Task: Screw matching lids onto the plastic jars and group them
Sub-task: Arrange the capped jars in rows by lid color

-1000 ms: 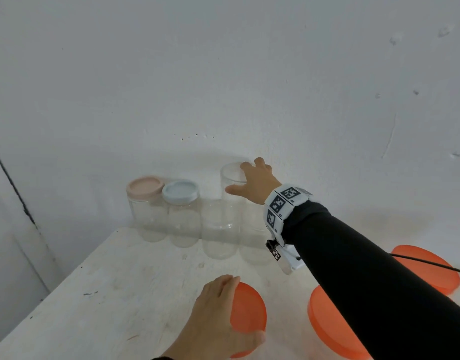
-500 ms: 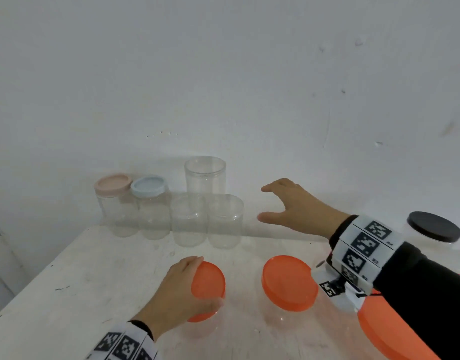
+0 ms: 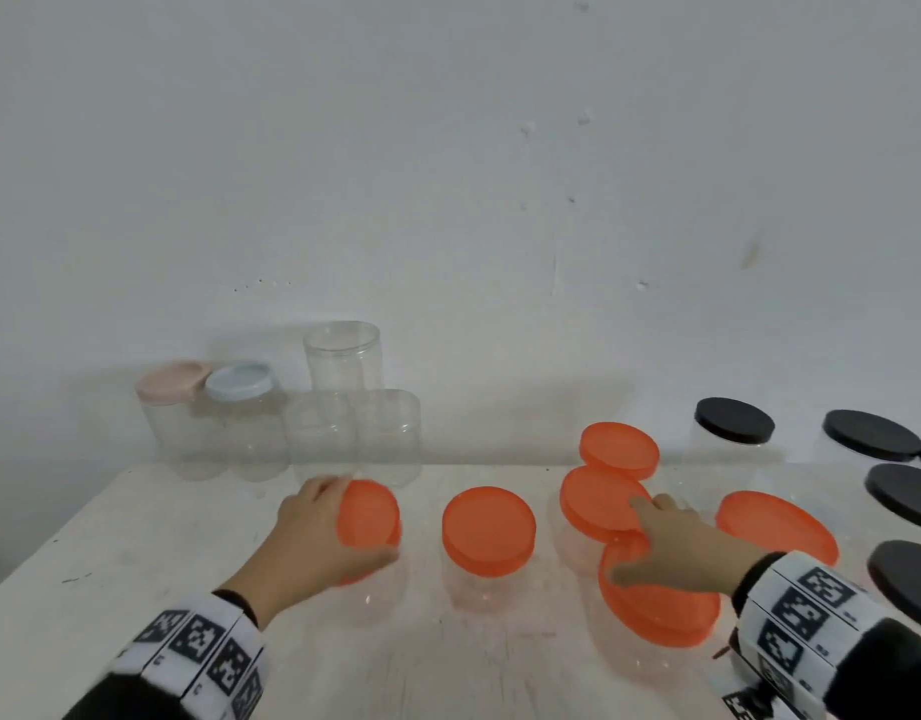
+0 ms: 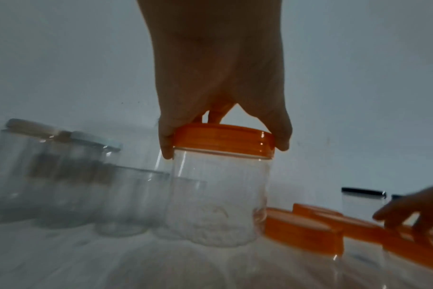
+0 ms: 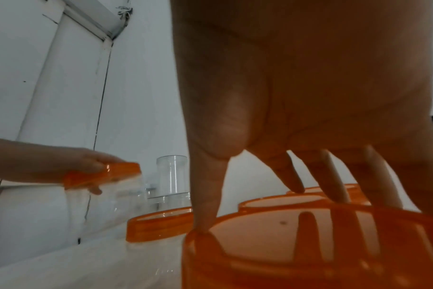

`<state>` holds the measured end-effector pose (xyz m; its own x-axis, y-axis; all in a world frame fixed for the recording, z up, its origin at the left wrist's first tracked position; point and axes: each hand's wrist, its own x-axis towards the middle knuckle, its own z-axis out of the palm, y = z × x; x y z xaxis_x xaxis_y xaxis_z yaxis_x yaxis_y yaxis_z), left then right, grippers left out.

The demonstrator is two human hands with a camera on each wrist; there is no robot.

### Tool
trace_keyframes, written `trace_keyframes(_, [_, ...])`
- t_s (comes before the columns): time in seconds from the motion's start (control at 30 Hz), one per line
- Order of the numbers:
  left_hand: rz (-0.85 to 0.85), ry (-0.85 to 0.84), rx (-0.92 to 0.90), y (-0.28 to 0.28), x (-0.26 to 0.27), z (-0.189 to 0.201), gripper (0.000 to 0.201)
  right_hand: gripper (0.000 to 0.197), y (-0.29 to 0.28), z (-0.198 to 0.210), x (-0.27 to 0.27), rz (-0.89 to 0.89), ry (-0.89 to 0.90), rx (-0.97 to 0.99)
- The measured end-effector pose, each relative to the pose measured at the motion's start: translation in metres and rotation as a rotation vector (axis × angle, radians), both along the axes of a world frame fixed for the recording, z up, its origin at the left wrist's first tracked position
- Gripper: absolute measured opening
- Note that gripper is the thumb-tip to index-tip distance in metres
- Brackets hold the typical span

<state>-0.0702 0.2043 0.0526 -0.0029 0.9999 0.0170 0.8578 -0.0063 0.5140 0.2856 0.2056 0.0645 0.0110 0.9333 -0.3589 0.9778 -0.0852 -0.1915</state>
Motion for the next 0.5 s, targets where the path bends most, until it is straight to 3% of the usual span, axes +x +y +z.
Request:
trace_keyframes(0.07, [0.003,-0.084,0.129,0.002,0.017,0.02,0.093,0.095,-0.006,-0.007,0.005,-0.024,0.007,-0.017])
trace_keyframes(0.17, [-0.054,-0.123,0.21,0.01,0.047,0.045,0.095,0.095,-0.013,-0.015,0.009,-0.076,0.049,-0.012])
trace_keyframes(0.33, [-0.157,-0.081,0.16,0.021,0.101,0.054,0.109,0.099,-0.025,-0.029,0.007,-0.131,0.163,0.053])
trace_keyframes(0.5, [-0.129,-0.047,0.102,0.032,0.131,0.045,0.111,0.102,-0.035,-0.043,0.008,-0.147,0.269,0.14])
